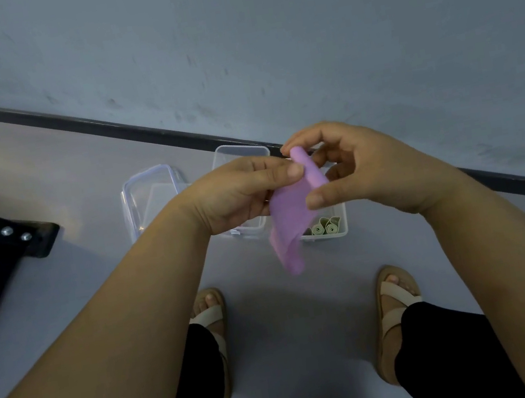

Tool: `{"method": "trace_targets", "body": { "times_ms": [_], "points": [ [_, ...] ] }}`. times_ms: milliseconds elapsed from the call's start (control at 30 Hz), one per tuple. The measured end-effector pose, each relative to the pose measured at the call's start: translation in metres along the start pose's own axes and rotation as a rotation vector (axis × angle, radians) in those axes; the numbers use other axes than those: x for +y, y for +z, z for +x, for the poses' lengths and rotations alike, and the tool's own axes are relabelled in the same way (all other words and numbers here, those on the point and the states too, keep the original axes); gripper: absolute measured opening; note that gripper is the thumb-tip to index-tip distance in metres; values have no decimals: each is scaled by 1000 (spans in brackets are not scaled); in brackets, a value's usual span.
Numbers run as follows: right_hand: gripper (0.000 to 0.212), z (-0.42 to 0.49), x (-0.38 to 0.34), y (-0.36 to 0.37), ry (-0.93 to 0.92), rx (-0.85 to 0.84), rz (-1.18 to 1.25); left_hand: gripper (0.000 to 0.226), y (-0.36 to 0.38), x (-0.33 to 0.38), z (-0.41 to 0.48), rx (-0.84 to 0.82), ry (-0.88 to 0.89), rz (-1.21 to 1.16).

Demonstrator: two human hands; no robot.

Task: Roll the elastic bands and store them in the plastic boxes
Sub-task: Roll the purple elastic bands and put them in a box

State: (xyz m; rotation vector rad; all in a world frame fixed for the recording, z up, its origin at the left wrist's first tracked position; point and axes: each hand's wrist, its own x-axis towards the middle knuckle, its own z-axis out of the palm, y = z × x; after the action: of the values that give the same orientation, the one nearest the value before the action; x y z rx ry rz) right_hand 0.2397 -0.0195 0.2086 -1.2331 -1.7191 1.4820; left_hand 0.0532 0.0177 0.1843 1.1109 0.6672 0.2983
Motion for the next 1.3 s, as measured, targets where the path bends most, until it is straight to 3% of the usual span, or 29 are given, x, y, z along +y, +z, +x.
{"method": "trace_targets", "body": {
  "times_ms": [167,300,533,733,800,900,1033,1167,1300],
  "points": [
    [57,2,4,-1,-57,50,245,27,-1,0,2,54,40,1],
    [62,1,4,-1,-46,25,201,8,3,2,2,110,30,52],
    [57,-1,3,-5,-47,47,162,29,2,2,3,94,29,93],
    [60,-3,2,-7,-13,26,88,25,2,4,-1,43,60,14],
    [61,-3,1,-6,-13,1,54,35,3,3,-1,96,63,55],
    [61,-4,0,-7,8,-26,-23,18,6,3,0,210,41,173],
    [65,-4,-3,-8,29,-50,-113,45,6,2,0,230,41,250],
    [61,-4,-5,-7,55,-44,-200,34,6,3,0,254,15,266],
    [56,-6,-5,-8,27,-5,-224,43,5,4,1,240,24,270]
  ]
}}
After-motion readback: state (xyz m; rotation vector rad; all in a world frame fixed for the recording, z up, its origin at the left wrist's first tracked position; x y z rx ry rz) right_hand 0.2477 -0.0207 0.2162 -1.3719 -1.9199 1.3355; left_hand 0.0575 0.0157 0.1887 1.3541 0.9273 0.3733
